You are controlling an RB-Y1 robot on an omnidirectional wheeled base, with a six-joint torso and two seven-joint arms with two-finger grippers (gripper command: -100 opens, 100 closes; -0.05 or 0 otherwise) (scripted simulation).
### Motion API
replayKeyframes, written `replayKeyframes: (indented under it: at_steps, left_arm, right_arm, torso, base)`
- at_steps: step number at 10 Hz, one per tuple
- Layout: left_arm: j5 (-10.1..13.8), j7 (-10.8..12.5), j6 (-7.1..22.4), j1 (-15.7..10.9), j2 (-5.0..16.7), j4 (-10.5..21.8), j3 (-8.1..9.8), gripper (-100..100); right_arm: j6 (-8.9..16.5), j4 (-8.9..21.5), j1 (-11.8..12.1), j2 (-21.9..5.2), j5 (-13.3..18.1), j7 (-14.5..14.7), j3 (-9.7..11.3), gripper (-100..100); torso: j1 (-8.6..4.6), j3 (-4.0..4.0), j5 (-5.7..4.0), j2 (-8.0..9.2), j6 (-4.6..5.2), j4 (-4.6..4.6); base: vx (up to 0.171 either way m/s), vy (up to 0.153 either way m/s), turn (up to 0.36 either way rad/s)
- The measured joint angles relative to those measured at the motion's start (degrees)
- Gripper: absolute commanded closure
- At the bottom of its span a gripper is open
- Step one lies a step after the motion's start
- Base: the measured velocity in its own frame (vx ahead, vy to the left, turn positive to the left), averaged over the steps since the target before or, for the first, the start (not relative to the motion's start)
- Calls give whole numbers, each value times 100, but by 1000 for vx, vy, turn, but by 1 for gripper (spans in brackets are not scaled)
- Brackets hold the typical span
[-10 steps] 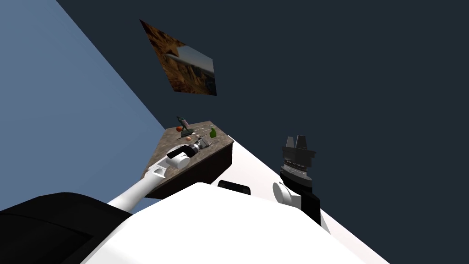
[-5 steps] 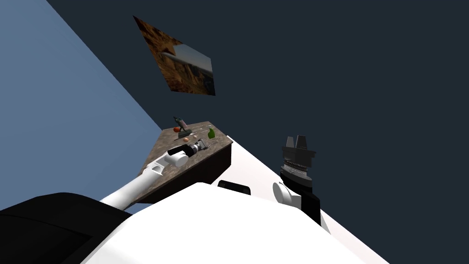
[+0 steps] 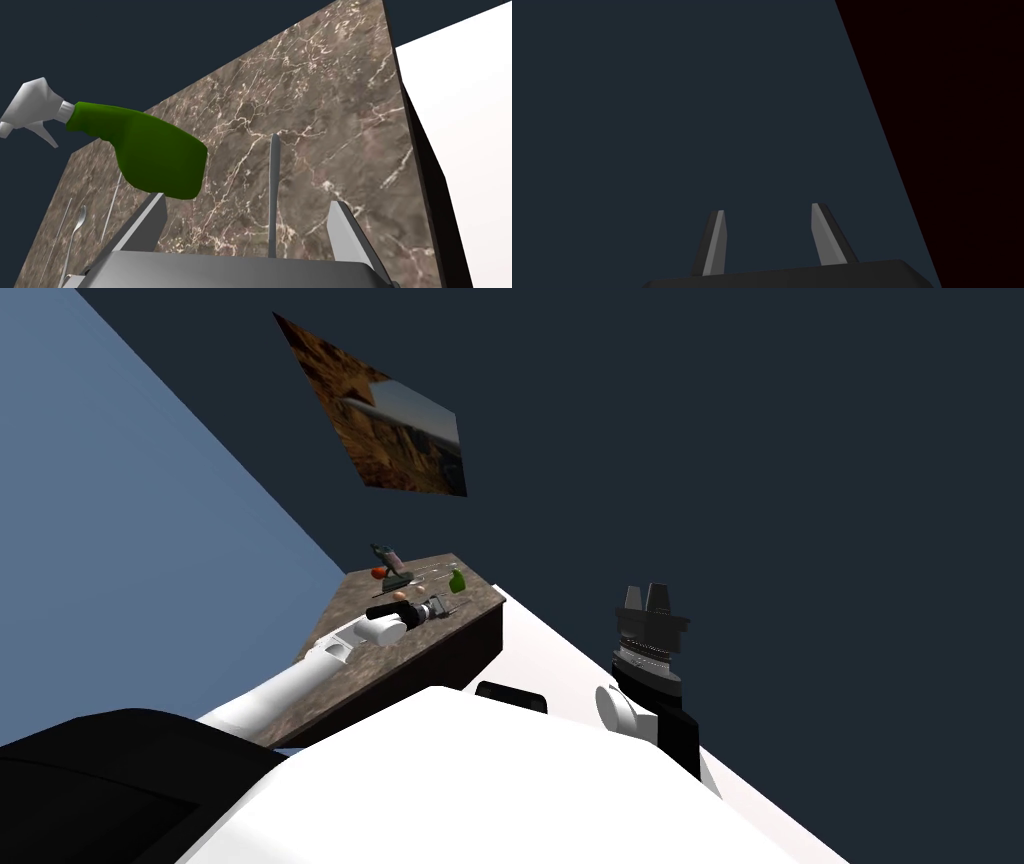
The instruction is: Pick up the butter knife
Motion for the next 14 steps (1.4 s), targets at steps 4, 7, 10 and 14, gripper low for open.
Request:
replayKeyframes:
  at_steps: [4,7,10,14]
  left_arm:
    - [496,259,642,-10,459,244,-32,-100]
    - [802,415,1113,-61,740,448,-98,-100]
    - [1185,555,1549,-7,1085,624,-127,-100]
    - [1524,804,2186,-72,1442,826,-236,-100]
  right_arm:
    - [0,0,0,0,0,0,0,0]
    - [0,0,0,0,0,0,0,0]
    - [0,0,1,0,0,0,0,0]
    - [0,0,1,0,0,0,0,0]
  torso:
    - [-8,-8,-2,-14,0,-3]
    - [-4,-8,0,-12,-1,-4]
    - [-5,-10,-1,-16,-1,-4]
    - [-5,-10,-1,-16,-1,-4]
  base:
    - [73,-27,-25]
    - [77,-19,-29]
    - [81,-18,-17]
    - [82,-18,-18]
